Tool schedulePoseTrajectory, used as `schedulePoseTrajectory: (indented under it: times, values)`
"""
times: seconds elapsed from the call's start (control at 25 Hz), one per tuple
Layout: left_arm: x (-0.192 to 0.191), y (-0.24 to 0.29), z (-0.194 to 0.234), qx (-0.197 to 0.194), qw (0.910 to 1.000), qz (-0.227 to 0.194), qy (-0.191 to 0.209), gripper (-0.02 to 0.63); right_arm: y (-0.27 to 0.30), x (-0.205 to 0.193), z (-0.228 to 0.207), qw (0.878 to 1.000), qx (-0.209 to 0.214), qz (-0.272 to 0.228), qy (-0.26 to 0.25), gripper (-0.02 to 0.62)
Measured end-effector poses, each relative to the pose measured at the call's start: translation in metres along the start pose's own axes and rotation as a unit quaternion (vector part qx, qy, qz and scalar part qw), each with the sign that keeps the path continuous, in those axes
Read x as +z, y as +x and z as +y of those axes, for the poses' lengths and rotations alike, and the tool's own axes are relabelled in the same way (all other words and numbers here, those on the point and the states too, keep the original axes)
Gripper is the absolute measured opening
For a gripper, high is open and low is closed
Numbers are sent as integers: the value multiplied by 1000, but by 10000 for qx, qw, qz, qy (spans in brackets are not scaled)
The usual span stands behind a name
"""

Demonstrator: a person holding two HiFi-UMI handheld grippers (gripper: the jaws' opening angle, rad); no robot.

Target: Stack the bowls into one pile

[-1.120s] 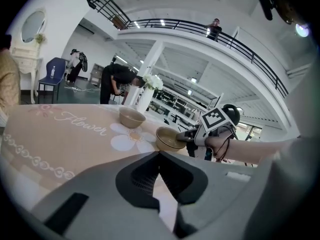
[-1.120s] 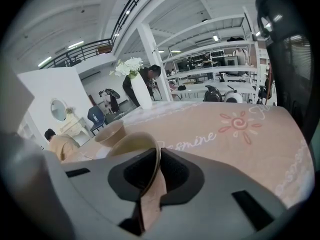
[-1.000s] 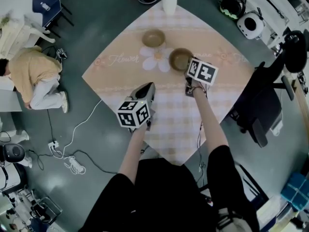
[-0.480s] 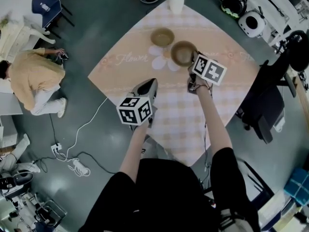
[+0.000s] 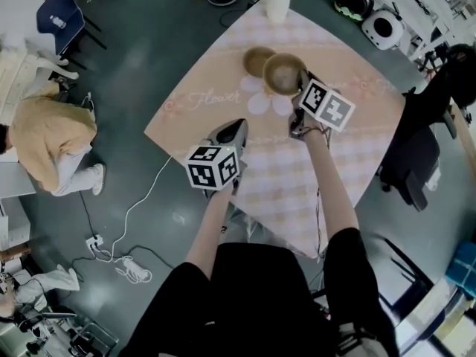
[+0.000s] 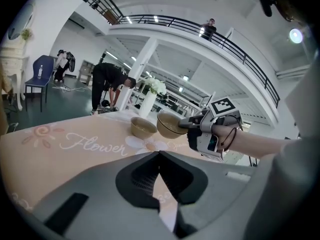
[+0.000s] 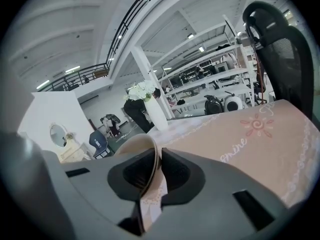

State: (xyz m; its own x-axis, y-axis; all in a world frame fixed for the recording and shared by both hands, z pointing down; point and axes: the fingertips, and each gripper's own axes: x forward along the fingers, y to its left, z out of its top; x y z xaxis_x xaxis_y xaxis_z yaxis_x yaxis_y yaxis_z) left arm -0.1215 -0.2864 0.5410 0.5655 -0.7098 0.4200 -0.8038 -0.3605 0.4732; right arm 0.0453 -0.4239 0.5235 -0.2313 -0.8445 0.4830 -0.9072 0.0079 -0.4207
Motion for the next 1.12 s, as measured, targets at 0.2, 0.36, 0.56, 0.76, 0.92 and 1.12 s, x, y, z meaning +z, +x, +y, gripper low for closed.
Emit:
schedulePoseTrajectory:
  times: [0.2,0.36,0.56,0.76,0.92,1.12]
  values:
    - [10,0,17,-86,9999,58,60,-3,10,2,12,9999,-32,-134,81,27]
    - [14,0,29,-67,9999,91,82,-3,18,2,21,9997,3,-202,119,29]
    - [18,2,34,-31,9999,100,61,-3,30,1,35,9998,150,-157,36,31]
    - [19,6,35,37,9999,153,8,-2,47,1,42,9995,301,-45,2,31]
    - [20,12,39,111,9998,190,-26,-3,60,-1,41,9995,319,55,-15,34]
    - [19,21,41,124,9996,249,-81,-3,79,-9,37,9991,358,211,58,37]
